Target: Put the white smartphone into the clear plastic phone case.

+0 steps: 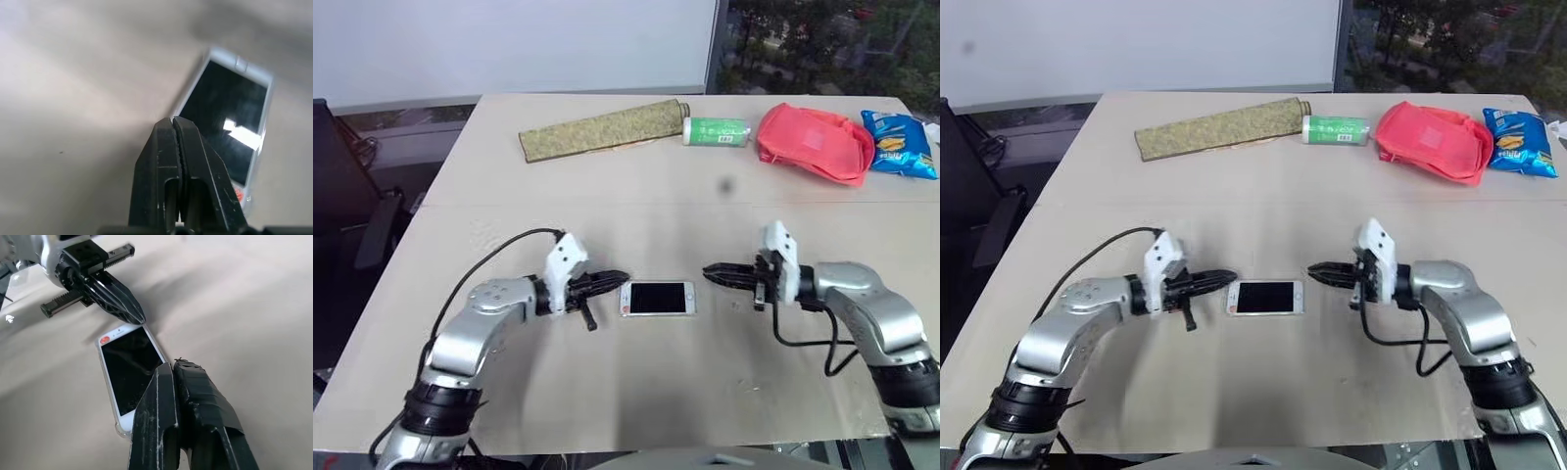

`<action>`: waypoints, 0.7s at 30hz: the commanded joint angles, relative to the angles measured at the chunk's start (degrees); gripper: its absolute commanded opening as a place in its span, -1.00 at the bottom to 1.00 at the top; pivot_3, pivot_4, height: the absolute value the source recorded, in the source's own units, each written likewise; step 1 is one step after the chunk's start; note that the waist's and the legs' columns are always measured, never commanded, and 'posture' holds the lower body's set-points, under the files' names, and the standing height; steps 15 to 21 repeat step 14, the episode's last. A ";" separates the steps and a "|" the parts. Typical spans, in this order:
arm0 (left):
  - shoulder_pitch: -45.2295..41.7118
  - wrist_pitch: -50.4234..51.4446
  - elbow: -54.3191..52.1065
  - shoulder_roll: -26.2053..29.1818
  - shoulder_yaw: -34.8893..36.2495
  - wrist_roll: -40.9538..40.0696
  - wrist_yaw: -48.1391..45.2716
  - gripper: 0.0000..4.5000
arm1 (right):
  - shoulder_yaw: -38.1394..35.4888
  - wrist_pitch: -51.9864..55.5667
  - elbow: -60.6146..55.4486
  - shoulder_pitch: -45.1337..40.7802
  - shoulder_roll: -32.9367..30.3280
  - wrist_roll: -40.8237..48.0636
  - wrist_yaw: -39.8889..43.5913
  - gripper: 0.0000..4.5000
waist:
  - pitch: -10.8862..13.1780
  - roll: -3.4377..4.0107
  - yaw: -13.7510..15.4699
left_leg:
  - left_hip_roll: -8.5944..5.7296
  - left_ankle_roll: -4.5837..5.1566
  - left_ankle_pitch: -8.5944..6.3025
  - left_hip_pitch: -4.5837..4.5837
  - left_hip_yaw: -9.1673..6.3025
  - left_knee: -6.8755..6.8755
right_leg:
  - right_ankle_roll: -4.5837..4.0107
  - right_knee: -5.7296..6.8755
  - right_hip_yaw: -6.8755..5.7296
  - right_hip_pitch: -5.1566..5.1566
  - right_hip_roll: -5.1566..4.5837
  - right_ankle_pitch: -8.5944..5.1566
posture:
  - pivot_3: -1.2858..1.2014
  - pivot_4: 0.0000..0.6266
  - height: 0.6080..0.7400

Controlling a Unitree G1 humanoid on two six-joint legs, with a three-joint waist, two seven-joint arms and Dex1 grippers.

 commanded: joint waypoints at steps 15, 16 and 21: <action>15.48 -19.71 4.10 6.38 14.87 -0.17 -8.67 0.97 | -14.22 -26.13 17.87 11.26 -12.93 2.61 16.99 1.00 | 0.20 0.08 0.05 | 0.00 -0.01 0.01 0.16 0.04 0.04 | -0.21 -0.09 -0.08 0.16 -0.04 -0.11 | 0.03 -0.52 1.00; 15.48 -19.71 4.10 6.38 14.87 -0.17 -8.67 0.97 | -14.22 -26.13 17.87 11.26 -12.93 2.61 16.99 1.00 | 0.20 0.08 0.05 | 0.00 -0.01 0.01 0.16 0.04 0.04 | -0.21 -0.09 -0.08 0.16 -0.04 -0.11 | 0.03 -0.52 1.00; 15.48 -19.71 4.10 6.38 14.87 -0.17 -8.67 0.97 | -14.22 -26.13 17.87 11.26 -12.93 2.61 16.99 1.00 | 0.20 0.08 0.05 | 0.00 -0.01 0.01 0.16 0.04 0.04 | -0.21 -0.09 -0.08 0.16 -0.04 -0.11 | 0.03 -0.52 1.00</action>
